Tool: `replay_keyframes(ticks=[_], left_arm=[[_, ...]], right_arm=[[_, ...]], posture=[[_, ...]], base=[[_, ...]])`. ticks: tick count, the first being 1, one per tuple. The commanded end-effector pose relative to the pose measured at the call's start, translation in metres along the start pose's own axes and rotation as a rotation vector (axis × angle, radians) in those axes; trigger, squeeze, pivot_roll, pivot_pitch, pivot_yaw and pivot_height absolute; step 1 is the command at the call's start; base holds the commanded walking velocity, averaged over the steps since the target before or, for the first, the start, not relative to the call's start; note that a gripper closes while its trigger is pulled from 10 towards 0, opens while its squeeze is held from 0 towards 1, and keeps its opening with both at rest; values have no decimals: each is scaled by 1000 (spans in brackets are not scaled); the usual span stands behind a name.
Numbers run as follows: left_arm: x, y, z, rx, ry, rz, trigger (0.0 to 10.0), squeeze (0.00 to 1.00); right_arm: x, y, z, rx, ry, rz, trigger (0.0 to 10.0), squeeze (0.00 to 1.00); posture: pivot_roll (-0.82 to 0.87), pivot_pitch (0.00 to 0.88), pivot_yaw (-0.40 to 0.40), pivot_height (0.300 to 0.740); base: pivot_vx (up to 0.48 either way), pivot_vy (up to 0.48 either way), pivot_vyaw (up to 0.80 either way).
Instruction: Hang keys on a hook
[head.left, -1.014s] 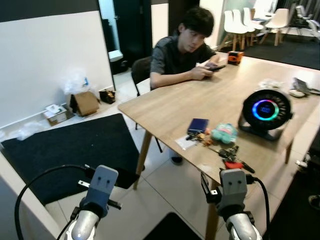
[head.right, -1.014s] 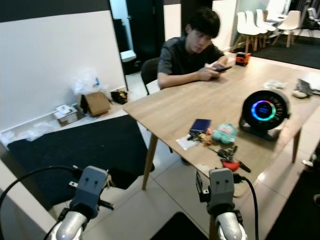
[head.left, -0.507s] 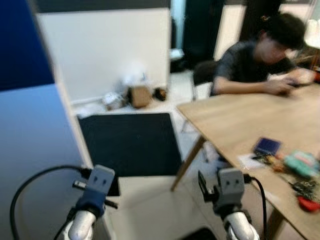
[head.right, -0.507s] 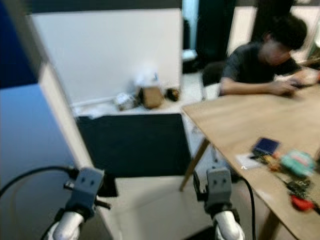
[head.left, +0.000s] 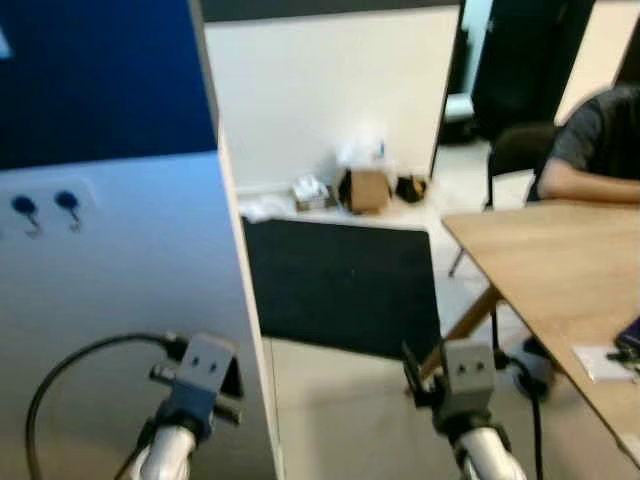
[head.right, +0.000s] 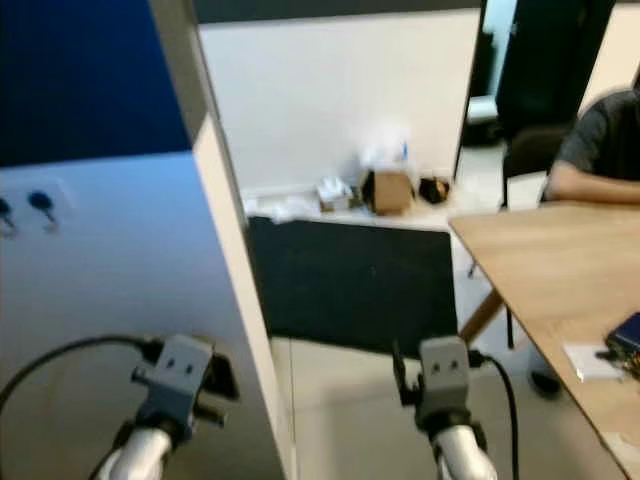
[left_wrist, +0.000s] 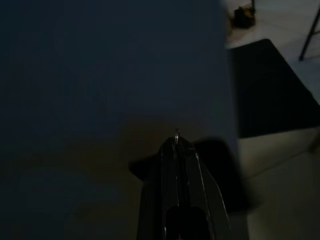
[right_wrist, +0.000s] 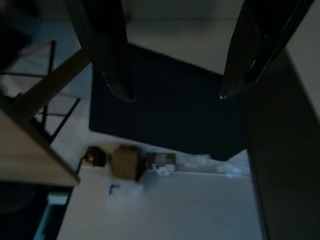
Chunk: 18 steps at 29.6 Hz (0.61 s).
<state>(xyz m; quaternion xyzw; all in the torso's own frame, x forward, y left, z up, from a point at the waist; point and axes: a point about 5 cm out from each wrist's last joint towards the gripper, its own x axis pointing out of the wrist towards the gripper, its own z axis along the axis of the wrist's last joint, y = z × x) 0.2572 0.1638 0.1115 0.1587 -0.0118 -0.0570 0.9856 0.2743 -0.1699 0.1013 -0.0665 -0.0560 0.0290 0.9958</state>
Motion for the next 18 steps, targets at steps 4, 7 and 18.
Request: replay_keyframes(ticks=[4, 7, 18], left_arm=[[-2, 2, -2, 11, 8, 5, 10000, 0], [-2, 3, -2, 9, 13, 10, 10000, 0], [-1, 4, -3, -2, 24, 25, 10000, 0]], right_arm=[[-3, 5, -4, 10, 19, 10, 10000, 0], [-3, 6, -4, 12, 19, 12, 10000, 0], [-2, 6, -4, 13, 19, 12, 10000, 0]], posture=[[39, 66, 27, 740], [40, 67, 26, 740], [40, 67, 27, 740]], base=[[0, 0, 800], [0, 0, 800], [0, 0, 800]])
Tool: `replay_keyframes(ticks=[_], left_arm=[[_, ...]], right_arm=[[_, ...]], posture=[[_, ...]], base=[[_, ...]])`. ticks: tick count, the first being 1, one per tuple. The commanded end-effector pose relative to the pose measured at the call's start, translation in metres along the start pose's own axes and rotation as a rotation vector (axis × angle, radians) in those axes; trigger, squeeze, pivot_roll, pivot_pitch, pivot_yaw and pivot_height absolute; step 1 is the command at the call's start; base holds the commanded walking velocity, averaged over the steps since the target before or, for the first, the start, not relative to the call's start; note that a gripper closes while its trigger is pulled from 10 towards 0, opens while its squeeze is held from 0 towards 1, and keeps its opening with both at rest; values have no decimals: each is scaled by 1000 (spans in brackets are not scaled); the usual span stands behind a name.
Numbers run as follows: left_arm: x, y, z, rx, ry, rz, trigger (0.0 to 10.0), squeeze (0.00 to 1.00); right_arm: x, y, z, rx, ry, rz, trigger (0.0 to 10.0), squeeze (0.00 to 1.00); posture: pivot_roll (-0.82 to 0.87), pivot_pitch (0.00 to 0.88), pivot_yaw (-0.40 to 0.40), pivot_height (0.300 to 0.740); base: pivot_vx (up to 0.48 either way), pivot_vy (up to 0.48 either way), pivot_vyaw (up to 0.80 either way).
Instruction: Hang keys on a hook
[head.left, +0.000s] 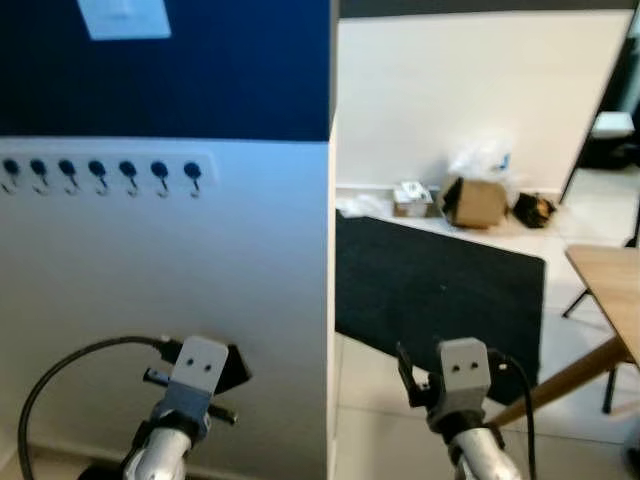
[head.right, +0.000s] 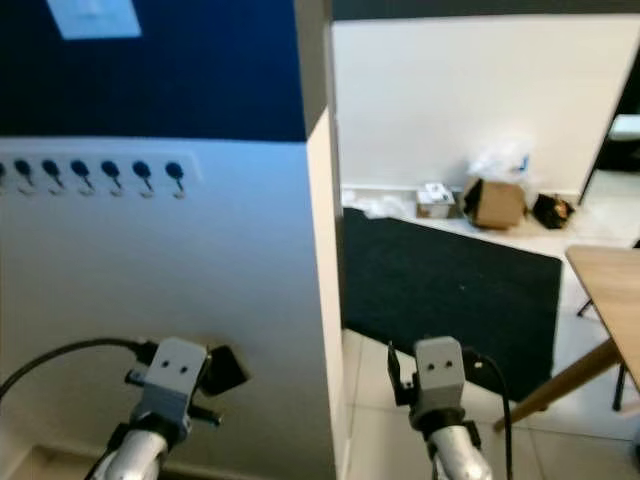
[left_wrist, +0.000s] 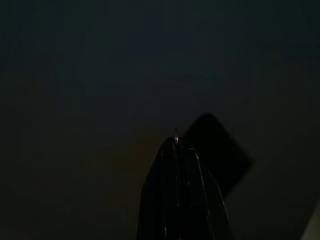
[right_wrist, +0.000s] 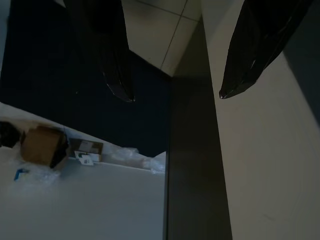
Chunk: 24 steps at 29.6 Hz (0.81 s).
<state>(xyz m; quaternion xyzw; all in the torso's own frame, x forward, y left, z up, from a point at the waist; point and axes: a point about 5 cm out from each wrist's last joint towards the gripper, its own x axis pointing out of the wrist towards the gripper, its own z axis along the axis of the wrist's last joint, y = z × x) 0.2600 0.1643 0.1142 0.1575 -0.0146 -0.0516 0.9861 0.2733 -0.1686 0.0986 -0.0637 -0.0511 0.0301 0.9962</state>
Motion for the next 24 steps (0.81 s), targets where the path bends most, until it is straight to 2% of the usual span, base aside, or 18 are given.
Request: replay_keyframes(ticks=[1, 4, 8, 11, 15, 17, 18, 24], left_arm=[[-3, 3, -5, 1, 29, 15, 10000, 0], [-3, 6, -6, 4, 35, 36, 10000, 0], [-2, 19, -6, -2, 44, 90, 10000, 0], [2, 32, 1, -1, 19, 124, 10000, 0], [8, 39, 17, -27, -29, 125, 10000, 0], [17, 45, 38, -53, -98, 120, 10000, 0], [17, 45, 38, -53, -98, 120, 10000, 0], [27, 50, 74, -84, -215, 116, 10000, 0]], right_arm=[[-1, 4, -2, 8, 9, 10, 10000, 0], [-1, 4, -2, 9, 9, 10, 10000, 0], [-2, 5, -2, 9, 10, 11, 10000, 0], [-1, 7, -1, 9, 6, 22, 10000, 0], [1, 11, 0, 36, 6, 45, 10000, 0], [3, 16, 2, 42, -3, 60, 10000, 0], [3, 16, 2, 42, -3, 60, 10000, 0], [4, 16, 2, 45, -8, 56, 10000, 0]], posture=[[40, 67, 27, 740], [41, 68, 28, 740], [42, 69, 29, 740], [47, 70, 26, 740], [52, 70, 21, 740], [55, 68, 18, 740], [55, 68, 18, 740], [56, 66, 20, 740]], base=[[0, 0, 800], [0, 0, 800], [0, 0, 800], [0, 0, 758], [0, 0, 0], [0, 0, 0], [0, 0, 0], [0, 0, 0]])
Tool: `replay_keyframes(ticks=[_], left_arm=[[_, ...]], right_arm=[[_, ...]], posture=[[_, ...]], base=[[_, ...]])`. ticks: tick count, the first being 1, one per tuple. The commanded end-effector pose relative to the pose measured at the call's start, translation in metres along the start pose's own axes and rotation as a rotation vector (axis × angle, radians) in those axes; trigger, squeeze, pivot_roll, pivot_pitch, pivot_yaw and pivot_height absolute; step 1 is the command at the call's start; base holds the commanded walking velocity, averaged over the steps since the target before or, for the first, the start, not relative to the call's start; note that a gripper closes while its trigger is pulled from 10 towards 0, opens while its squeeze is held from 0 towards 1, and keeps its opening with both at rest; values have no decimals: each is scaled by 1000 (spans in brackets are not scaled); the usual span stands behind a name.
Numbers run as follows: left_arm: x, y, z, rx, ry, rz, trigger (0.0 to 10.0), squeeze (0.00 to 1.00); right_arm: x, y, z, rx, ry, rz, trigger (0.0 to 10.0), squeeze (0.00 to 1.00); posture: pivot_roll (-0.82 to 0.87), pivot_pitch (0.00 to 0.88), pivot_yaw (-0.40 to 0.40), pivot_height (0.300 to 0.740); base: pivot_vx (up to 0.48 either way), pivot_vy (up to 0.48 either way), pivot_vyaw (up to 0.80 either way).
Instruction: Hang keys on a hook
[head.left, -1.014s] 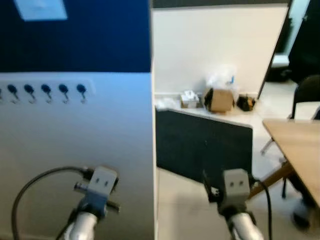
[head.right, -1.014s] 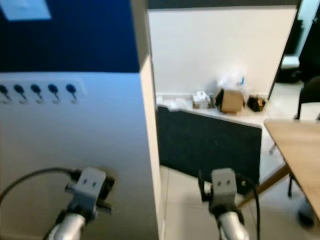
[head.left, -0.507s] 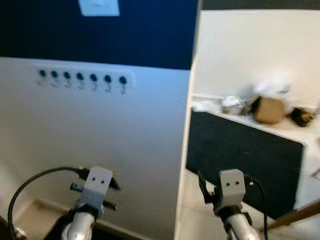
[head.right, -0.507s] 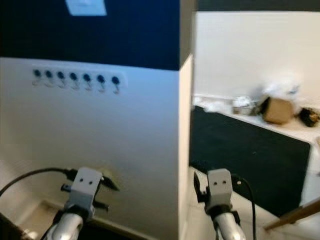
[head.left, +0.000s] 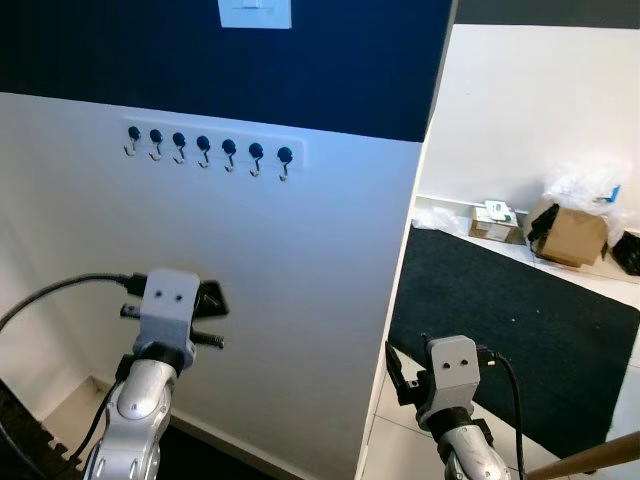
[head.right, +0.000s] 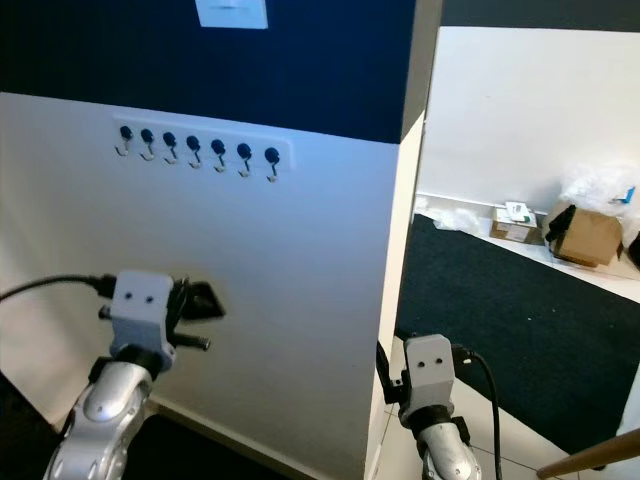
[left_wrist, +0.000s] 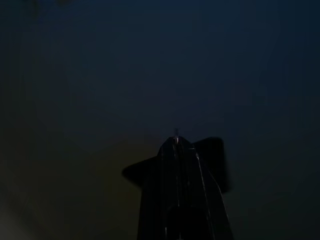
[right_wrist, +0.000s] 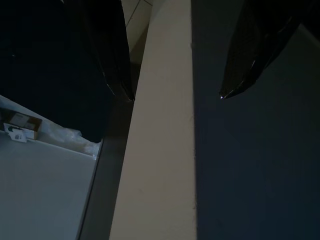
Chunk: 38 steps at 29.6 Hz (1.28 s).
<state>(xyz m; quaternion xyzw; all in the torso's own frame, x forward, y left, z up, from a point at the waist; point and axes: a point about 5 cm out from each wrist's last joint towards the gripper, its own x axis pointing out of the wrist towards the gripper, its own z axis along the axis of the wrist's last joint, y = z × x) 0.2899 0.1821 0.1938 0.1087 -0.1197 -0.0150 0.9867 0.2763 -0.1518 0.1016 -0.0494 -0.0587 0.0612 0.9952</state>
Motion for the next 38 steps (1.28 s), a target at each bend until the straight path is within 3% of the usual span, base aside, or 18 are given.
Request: replay_keyframes(ticks=[1, 6, 13, 17, 20, 23, 24, 26, 28, 34, 38], left_arm=[[3, 7, 13, -5, -37, 16, 10000, 0], [10, 17, 37, 1, -99, 35, 10000, 0], [8, 28, 45, -15, -50, -47, 10000, 0], [14, 28, 55, 93, -88, -99, 10000, 0], [19, 26, 71, 90, -134, -176, 10000, 0], [32, 22, 94, -70, -191, -262, 10000, 0], [32, 22, 94, -70, -191, -262, 10000, 0], [38, 18, 101, -148, -212, -315, 10000, 0], [42, 16, 102, -164, -214, -327, 10000, 0], [64, 10, 99, -452, -200, -338, 10000, 0], [72, 9, 99, -521, -192, -344, 10000, 0]], right_arm=[[0, 0, -2, 14, 11, -5, 10000, 0], [1, 1, 0, 15, 2, -1, 10000, 0], [4, 4, 3, 21, -11, 10, 10000, 0], [9, 11, 6, 22, -20, 39, 10000, 0], [11, 14, 8, 27, -27, 48, 10000, 0], [13, 16, 9, 34, -31, 51, 10000, 0], [13, 16, 9, 34, -31, 51, 10000, 0], [13, 18, 10, 38, -33, 53, 10000, 0], [13, 19, 10, 40, -33, 53, 10000, 0], [11, 20, 9, 48, -31, 41, 10000, 0], [10, 21, 8, 50, -29, 37, 10000, 0]], posture=[[55, 66, 20, 740], [52, 64, 26, 740], [66, 66, 24, 740], [72, 68, 21, 740], [75, 71, 21, 740], [75, 70, 24, 740], [75, 70, 24, 740], [72, 73, 29, 740], [70, 74, 29, 740], [56, 80, 42, 740], [54, 81, 46, 740]], base=[[0, 0, 0], [0, 0, 0], [0, 0, 0], [0, 0, 0], [0, 0, 0], [0, 0, 0], [0, 0, 0], [0, 0, 0], [0, 0, 0], [0, 0, 0], [0, 0, 0]])
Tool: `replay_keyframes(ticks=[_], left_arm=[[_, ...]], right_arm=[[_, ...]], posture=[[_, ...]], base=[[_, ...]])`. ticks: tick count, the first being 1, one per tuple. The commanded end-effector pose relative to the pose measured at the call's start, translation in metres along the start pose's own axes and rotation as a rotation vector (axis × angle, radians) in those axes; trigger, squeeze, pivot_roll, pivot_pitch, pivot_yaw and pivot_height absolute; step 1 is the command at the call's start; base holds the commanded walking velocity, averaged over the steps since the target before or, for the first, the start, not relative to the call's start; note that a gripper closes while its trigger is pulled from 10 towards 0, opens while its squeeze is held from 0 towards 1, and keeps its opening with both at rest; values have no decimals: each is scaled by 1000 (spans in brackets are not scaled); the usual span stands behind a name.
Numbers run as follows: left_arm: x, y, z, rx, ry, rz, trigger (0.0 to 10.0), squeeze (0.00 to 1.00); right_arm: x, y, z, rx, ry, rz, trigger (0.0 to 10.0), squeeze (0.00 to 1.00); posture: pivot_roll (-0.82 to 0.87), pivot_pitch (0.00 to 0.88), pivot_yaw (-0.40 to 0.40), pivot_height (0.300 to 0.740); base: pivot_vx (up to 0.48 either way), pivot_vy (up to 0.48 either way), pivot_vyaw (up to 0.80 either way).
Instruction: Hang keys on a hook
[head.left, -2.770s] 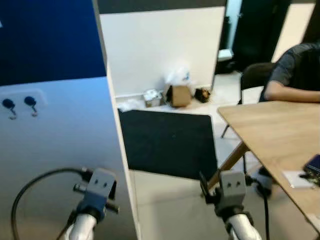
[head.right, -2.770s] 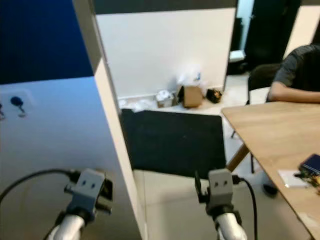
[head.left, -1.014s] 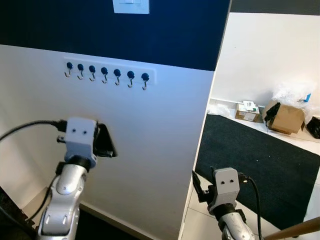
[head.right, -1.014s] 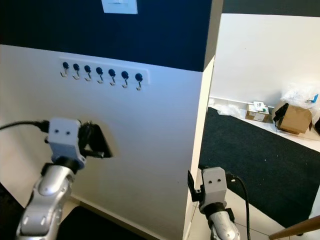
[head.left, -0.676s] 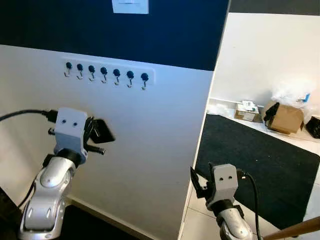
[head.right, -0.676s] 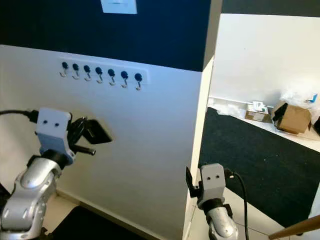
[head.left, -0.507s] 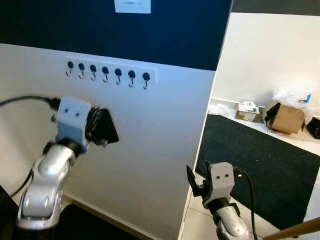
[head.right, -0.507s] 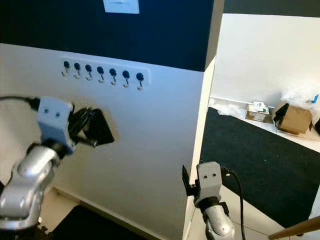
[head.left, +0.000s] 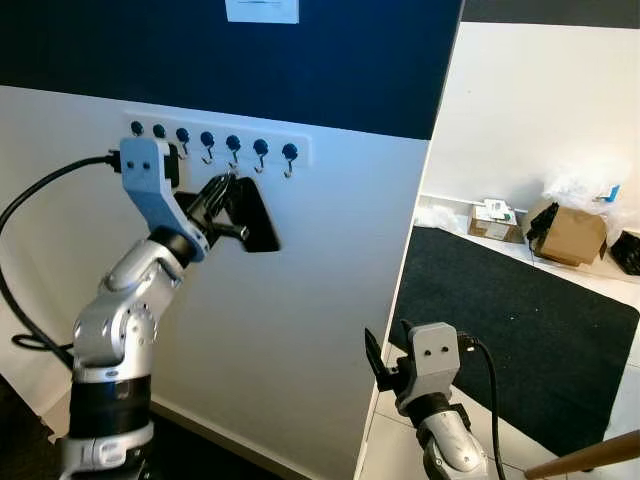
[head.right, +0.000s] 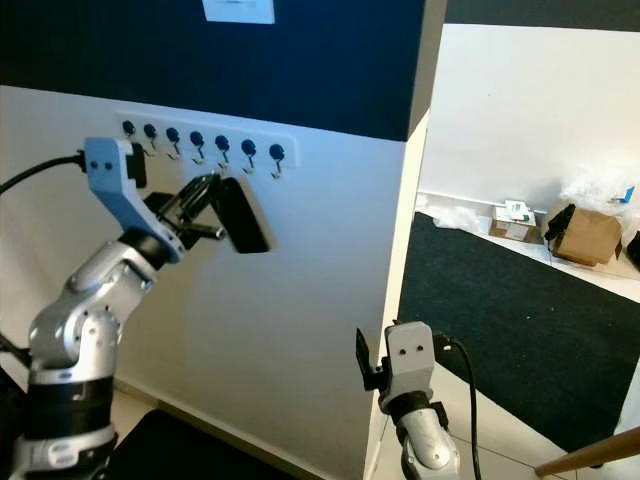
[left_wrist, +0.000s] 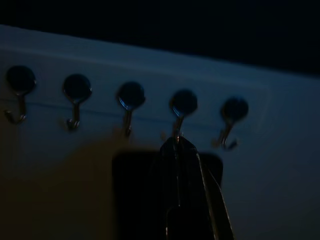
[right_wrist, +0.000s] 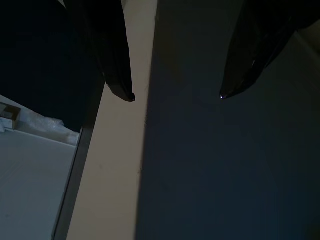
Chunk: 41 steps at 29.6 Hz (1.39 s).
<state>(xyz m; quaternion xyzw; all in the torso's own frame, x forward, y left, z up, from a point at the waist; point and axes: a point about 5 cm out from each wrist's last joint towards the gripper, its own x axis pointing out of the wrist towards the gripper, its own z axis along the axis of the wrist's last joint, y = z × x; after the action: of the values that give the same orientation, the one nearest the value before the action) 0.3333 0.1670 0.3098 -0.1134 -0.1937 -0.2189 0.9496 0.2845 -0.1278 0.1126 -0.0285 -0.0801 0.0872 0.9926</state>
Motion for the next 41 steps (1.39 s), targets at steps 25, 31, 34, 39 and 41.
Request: replay_keyframes(ticks=[25, 31, 34, 39, 41], left_arm=[[28, 15, -3, -239, -29, 30, 10000, 0], [25, 20, -3, -246, -33, 49, 10000, 0], [24, 22, -5, -257, -30, 56, 10000, 0], [22, 21, -12, -273, -14, 58, 10000, 0], [22, 21, -13, -274, -10, 58, 10000, 0]], right_arm=[[-4, 0, -6, 7, 27, -18, 10000, 0], [-5, -2, -6, 4, 31, -21, 10000, 0], [-5, -2, -6, 4, 32, -20, 10000, 0], [-4, -2, -7, 2, 32, -13, 10000, 0], [-4, -2, -7, 1, 32, -13, 10000, 0]], posture=[[50, 84, 48, 740], [50, 84, 46, 740], [52, 83, 41, 740], [52, 81, 38, 740], [52, 80, 37, 740]], base=[[0, 0, 0], [0, 0, 0], [0, 0, 0], [0, 0, 0], [0, 0, 0]])
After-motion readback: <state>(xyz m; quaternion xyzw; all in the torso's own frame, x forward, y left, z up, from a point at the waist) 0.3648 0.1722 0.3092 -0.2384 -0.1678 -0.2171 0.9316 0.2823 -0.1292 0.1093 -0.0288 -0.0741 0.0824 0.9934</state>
